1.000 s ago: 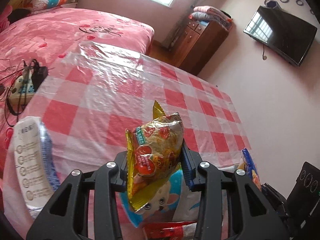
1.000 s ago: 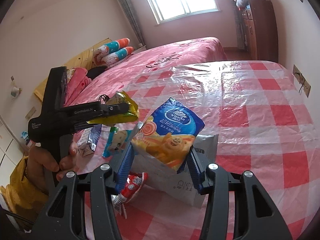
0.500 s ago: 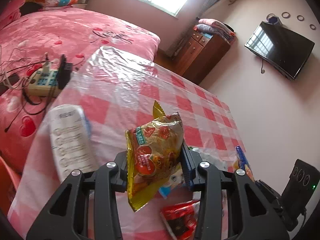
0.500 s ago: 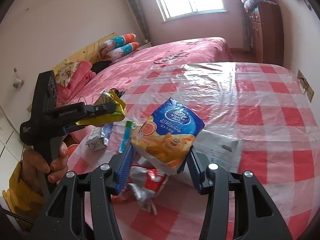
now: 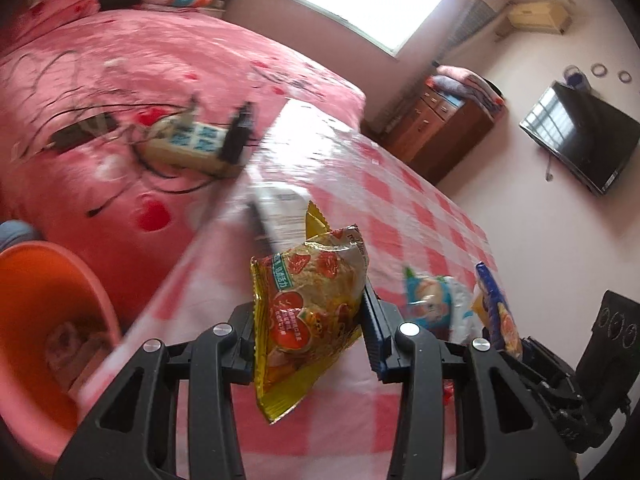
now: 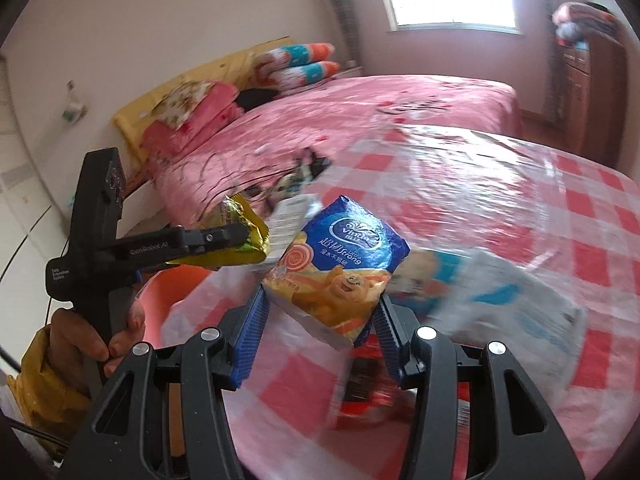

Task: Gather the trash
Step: 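Carry both items over the orange bucket and open both tools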

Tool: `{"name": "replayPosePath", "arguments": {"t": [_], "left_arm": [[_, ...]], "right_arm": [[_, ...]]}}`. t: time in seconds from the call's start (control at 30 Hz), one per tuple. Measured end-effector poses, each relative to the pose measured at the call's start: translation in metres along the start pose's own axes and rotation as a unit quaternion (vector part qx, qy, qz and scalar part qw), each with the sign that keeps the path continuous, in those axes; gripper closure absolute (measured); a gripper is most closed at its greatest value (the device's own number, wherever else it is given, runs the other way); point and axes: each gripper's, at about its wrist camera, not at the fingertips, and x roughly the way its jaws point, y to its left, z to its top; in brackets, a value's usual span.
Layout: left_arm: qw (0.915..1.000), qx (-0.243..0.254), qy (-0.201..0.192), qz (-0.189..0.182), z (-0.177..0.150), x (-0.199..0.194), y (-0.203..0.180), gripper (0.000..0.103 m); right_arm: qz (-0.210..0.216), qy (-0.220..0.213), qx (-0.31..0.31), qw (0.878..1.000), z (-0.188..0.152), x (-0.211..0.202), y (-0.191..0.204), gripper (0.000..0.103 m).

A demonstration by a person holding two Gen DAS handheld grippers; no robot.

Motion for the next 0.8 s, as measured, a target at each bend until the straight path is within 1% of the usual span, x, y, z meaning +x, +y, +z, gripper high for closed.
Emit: {"name": "replayPosePath", "arguments": {"t": [0.2, 0.27, 0.4, 0.7, 0.77, 0.8], "left_arm": [[0.9982, -0.040, -0.014, 0.041, -0.007, -0.029, 0.055, 0.061], [0.9966, -0.051, -0.019, 0.061, -0.010, -0.040, 0.075, 0.061], [0.9928, -0.078, -0.027, 0.087, -0.018, -0.058, 0.109, 0.061], [0.9803, -0.145, -0.027, 0.132, -0.041, -0.077, 0.179, 0.061], [0.9771, -0.157, -0.026, 0.142, -0.045, -0.077, 0.191, 0.060], [0.9751, -0.163, -0.024, 0.149, -0.047, -0.075, 0.196, 0.059]], "right_arm": [[0.041, 0.025, -0.057, 0.997, 0.010, 0.034, 0.056, 0.051], [0.055, 0.032, -0.074, 0.995, 0.013, 0.046, 0.072, 0.051], [0.086, 0.049, -0.104, 0.990, 0.016, 0.074, 0.108, 0.051], [0.133, 0.086, -0.155, 0.975, 0.013, 0.129, 0.176, 0.050], [0.138, 0.095, -0.160, 0.973, 0.013, 0.145, 0.188, 0.046], [0.143, 0.099, -0.160, 0.972, 0.011, 0.150, 0.190, 0.043]]}}
